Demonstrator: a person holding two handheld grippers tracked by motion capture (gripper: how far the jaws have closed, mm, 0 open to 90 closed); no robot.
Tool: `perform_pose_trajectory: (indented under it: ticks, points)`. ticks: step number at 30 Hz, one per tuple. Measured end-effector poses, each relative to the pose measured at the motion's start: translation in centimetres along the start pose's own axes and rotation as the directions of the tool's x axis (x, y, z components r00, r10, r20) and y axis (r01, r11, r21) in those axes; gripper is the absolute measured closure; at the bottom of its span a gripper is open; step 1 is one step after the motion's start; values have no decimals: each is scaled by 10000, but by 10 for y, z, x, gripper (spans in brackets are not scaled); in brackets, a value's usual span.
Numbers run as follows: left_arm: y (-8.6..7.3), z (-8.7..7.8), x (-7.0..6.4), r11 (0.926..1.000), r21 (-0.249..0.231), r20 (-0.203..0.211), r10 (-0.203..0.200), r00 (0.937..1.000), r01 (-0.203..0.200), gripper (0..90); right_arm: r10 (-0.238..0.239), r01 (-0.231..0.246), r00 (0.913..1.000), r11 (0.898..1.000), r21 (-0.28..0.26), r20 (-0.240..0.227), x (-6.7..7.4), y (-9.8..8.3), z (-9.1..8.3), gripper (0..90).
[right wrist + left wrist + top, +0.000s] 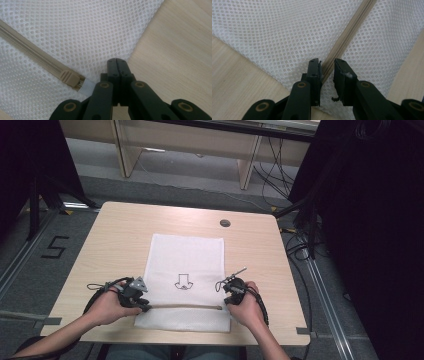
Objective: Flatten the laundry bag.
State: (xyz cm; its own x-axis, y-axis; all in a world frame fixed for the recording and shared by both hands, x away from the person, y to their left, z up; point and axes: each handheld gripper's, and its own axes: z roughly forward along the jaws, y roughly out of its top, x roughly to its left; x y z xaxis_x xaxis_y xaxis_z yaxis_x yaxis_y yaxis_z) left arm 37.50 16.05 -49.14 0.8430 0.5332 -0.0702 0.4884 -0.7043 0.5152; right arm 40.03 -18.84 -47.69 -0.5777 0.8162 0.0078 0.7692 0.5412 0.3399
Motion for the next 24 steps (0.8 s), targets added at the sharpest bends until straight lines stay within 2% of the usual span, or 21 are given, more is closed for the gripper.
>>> perform_pose_trajectory:
  ticks: [1, 4, 5, 6, 7, 10, 11, 13, 18, 20, 21, 23, 24]
  points:
    - [-1, 0, 0, 10000, -69, -16, 37, 10000, -37, 741, 125, -125, 9999, 9998, 173, 6, 3, 0, -1, 900]
    - [-2, -1, 2, 9999, -102, 72, 11, 10000, -10, 743, 68, -69, 10000, 9998, 170, 31, 4, -1, -1, 900]
    - [-3, 1, -1, 9982, -420, 117, -432, 9990, 437, 744, 95, -95, 10000, 9998, 193, 0, 4, -1, -1, 900]
    - [-3, 0, -1, 9987, -358, 84, -357, 9993, 360, 745, -10, 11, 10000, 9999, 171, -51, 4, -1, -1, 900]
    - [-3, -2, 1, 9999, -94, 59, -41, 10000, 41, 747, -51, 51, 10000, 9999, 143, 6, 3, -1, -1, 900]
    - [-5, -3, 0, 10000, -52, 129, 8, 9999, -8, 748, -48, 48, 10000, 9998, 216, 5, 4, -2, -1, 900]
    - [-6, -2, -1, 9996, -219, 182, -196, 9996, 200, 748, -29, 29, 10000, 9996, 272, -21, 5, -2, -2, 900]
    - [-7, -4, 0, 9999, -114, 196, -71, 9998, 73, 748, -103, 103, 9999, 9997, 199, -27, 5, -3, -1, 900]
    - [-7, -4, 1, 9999, -85, 212, -73, 9997, 74, 753, -73, 74, 10000, 9997, 241, -30, 5, -3, -1, 900]
    - [-8, -3, 0, 9986, -347, 266, -400, 9988, 409, 753, -114, 116, 9999, 9996, 247, -83, 5, -3, -1, 900]
    - [-8, -5, 3, 9998, -71, 217, -193, 9996, 194, 753, -334, 336, 9994, 9991, 239, -93, 3, -3, -1, 900]
    - [-9, -6, 4, 9996, -143, 272, -236, 9994, 240, 753, -254, 257, 9996, 9992, 297, -94, 3, -3, -2, 900]
    - [-9, -4, 3, 9979, -342, 282, -539, 9981, 548, 751, -216, 218, 9997, 9994, 268, -84, 4, -3, -2, 900]
